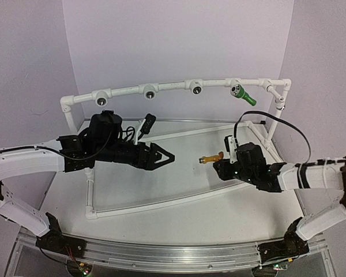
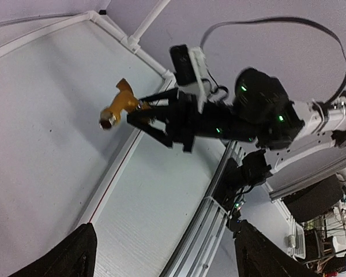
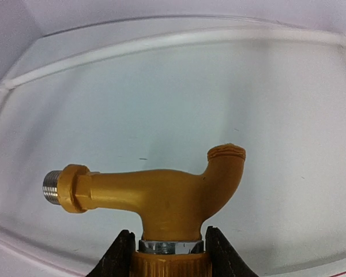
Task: Install the water faucets
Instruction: Pass from the right arm to the left, then pass from the left arm to the right
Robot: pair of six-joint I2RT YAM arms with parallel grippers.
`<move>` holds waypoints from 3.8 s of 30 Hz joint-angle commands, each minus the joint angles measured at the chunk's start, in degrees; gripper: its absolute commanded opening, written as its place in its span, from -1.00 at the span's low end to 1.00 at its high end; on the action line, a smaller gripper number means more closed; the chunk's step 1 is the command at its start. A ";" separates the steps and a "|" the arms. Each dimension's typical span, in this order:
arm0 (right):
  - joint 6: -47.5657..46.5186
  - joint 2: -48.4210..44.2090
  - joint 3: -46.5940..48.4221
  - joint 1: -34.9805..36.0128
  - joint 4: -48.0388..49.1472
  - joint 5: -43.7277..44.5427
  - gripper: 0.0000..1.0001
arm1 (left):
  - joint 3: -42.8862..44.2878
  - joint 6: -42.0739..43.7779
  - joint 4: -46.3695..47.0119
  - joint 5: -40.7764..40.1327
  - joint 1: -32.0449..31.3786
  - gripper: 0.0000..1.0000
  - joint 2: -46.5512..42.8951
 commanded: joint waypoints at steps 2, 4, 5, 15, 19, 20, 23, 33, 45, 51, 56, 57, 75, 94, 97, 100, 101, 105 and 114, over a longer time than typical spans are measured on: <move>-4.87 -9.60 2.83 11.67 -1.43 -2.11 -1.00 | 0.87 -9.89 12.13 7.96 0.99 0.72 2.95; -5.82 -9.85 5.26 14.36 -1.56 -2.79 -1.00 | 1.67 -10.94 13.96 10.53 1.05 0.71 4.83; -6.28 -9.55 6.36 15.32 -1.67 -3.10 -1.00 | 1.95 -11.40 14.49 11.16 1.05 0.70 5.38; -7.16 -5.47 11.22 20.00 0.70 -2.01 -1.00 | 0.36 -13.33 15.63 11.23 1.05 0.46 5.35; -6.92 -5.18 12.20 20.98 0.91 -1.09 -1.00 | -0.16 -13.41 15.55 10.73 1.13 0.13 5.28; -6.87 -5.23 12.36 21.24 0.85 -0.68 -1.00 | -0.12 -13.39 15.55 10.67 1.13 0.12 5.38; -6.73 -5.36 12.97 21.58 0.40 0.04 -1.00 | -0.44 -13.24 15.46 10.56 1.14 0.26 5.61; -7.54 -4.69 15.06 22.08 -0.89 0.78 -1.00 | -3.18 -13.46 15.04 10.28 1.49 0.02 3.36; 1.23 -0.64 25.11 21.65 -18.01 -5.81 0.73 | -5.27 2.04 14.86 14.51 1.75 -1.00 -2.96; 11.01 -4.26 26.84 19.19 -17.83 -22.95 0.96 | -7.63 14.47 13.78 20.69 1.93 -1.00 -8.05; 13.51 -4.06 30.59 15.33 -16.10 -40.29 0.81 | -5.19 18.21 9.43 23.79 2.14 -1.00 -6.63; 13.55 -3.67 31.25 14.73 -15.96 -42.78 0.75 | -4.96 18.52 9.10 23.95 2.18 -1.00 -6.54; 12.18 4.50 36.81 13.80 -15.65 -50.96 0.30 | -4.35 19.23 5.93 24.41 3.36 -1.00 -8.06; 13.07 7.34 34.99 13.98 -12.26 -53.18 -0.63 | -2.46 20.17 3.31 21.88 3.95 -1.00 -8.22; 13.86 7.14 34.49 13.99 -11.37 -51.79 -1.00 | -2.36 20.11 2.48 20.66 3.93 -1.00 -8.34; 16.33 6.67 33.58 14.13 -11.81 -46.45 -1.00 | -2.19 19.05 1.83 16.94 4.07 -0.82 -8.73; 17.00 6.27 33.20 14.12 -13.50 -41.98 -1.00 | -2.04 18.75 1.04 14.93 4.11 -0.49 -8.77; 18.64 0.72 26.67 14.03 -18.58 -22.21 -1.00 | -1.26 17.60 -4.34 5.99 4.24 0.44 -8.93; 17.68 -6.00 15.33 11.06 -42.20 6.47 -1.00 | 10.30 12.42 -18.02 -6.46 5.96 0.61 -13.08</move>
